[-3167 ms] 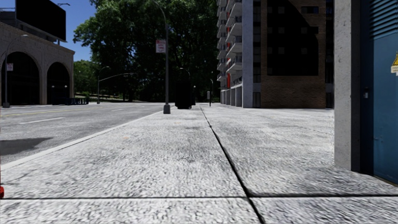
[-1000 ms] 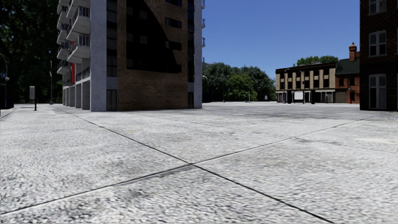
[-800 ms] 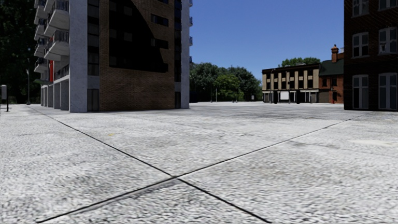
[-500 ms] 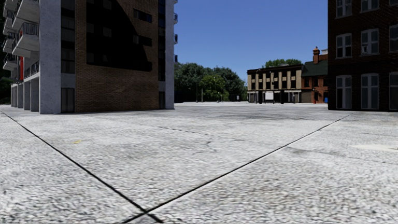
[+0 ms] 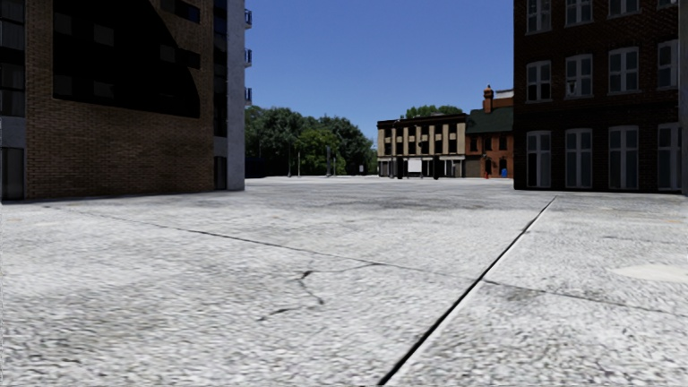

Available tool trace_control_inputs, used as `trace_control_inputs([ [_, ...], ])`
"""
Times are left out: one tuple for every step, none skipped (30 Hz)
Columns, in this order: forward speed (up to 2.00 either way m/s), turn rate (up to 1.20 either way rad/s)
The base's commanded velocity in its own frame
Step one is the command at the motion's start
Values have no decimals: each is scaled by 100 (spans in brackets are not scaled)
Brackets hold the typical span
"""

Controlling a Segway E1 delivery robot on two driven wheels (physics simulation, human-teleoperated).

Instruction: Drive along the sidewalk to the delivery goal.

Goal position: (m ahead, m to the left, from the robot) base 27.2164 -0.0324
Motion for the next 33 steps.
trace_control_inputs([
  [200,-43],
  [200,-43],
  [200,-43],
  [200,-43],
  [200,-43],
  [200,-43],
  [200,-43],
  [200,-43],
  [200,0],
  [200,0],
  [200,0],
  [200,0],
  [200,0],
  [200,0],
  [200,0],
  [200,0],
  [200,0],
  [200,0],
  [200,0],
  [200,0],
  [200,0],
  [200,0],
  [200,0],
  [200,0],
  [200,0],
  [200,0],
  [200,0],
  [200,0],
  [200,0],
  [200,0],
  [200,0],
  [200,0],
  [200,0],
])
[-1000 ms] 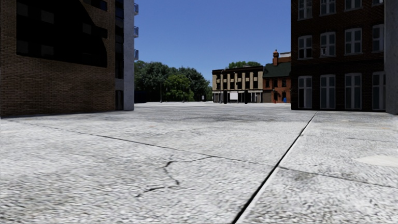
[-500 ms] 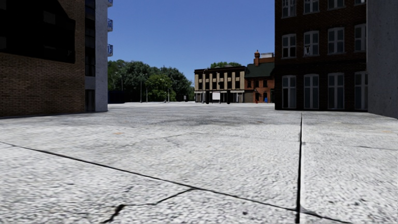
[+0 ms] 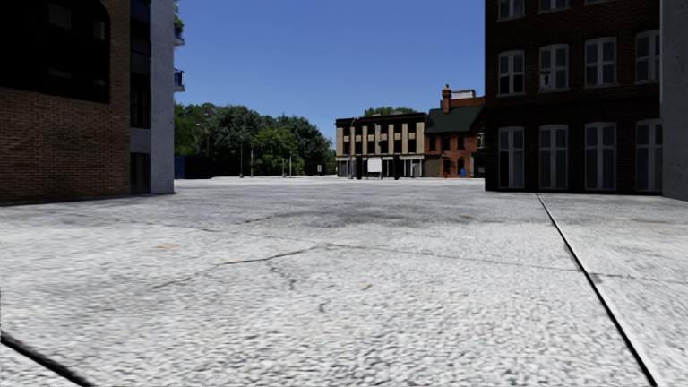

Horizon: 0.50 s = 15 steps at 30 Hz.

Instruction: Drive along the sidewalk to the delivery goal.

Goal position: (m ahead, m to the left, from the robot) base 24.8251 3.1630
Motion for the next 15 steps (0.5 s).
trace_control_inputs([
  [200,0],
  [200,0],
  [200,0],
  [200,0],
  [200,0],
  [200,0],
  [200,0],
  [200,0],
  [200,0],
  [200,0],
  [200,0],
  [200,0],
  [200,0],
  [200,0],
  [200,0],
])
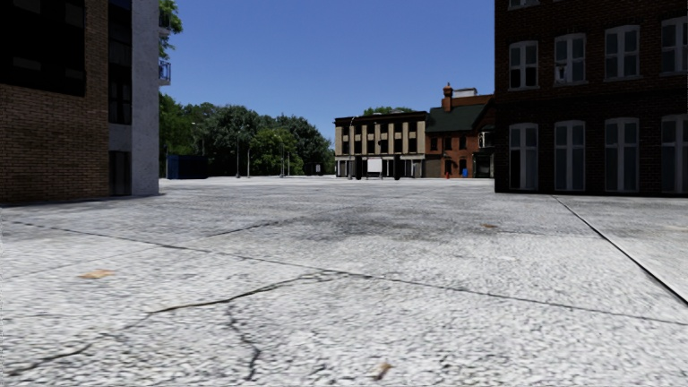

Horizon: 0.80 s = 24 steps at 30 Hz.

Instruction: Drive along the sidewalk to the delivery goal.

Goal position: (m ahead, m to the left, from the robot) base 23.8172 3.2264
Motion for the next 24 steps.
trace_control_inputs([
  [200,0],
  [200,0],
  [200,0],
  [200,0],
  [200,0],
  [200,0],
  [200,0],
  [200,0],
  [200,0],
  [200,0],
  [200,0],
  [200,0],
  [200,0],
  [200,0],
  [200,0],
  [200,0],
  [200,0],
  [200,0],
  [200,0],
  [200,0],
  [200,0],
  [200,0],
  [200,0],
  [200,0],
])
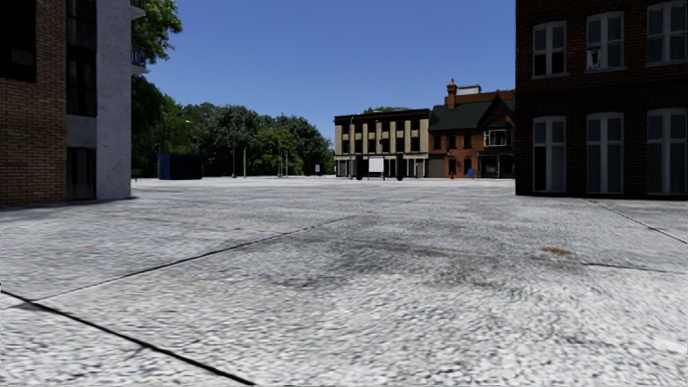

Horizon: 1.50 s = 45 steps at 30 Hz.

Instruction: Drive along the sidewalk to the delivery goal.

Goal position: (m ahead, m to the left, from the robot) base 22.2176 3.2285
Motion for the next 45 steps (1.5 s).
trace_control_inputs([
  [200,0],
  [200,0],
  [200,0],
  [200,0],
  [200,0],
  [200,0],
  [200,0],
  [200,0],
  [200,0],
  [200,0],
  [200,0],
  [200,0],
  [200,0],
  [200,0],
  [200,0],
  [200,0],
  [200,0],
  [200,0],
  [200,0],
  [200,0],
  [200,0],
  [200,0],
  [200,0],
  [200,0],
  [200,0],
  [200,0],
  [200,0],
  [200,0],
  [200,0],
  [200,0],
  [200,0],
  [200,0],
  [200,0],
  [200,0],
  [200,0],
  [200,0],
  [200,0],
  [200,0],
  [200,0],
  [200,0],
  [200,0],
  [200,0],
  [200,0],
  [200,0],
  [200,0],
])
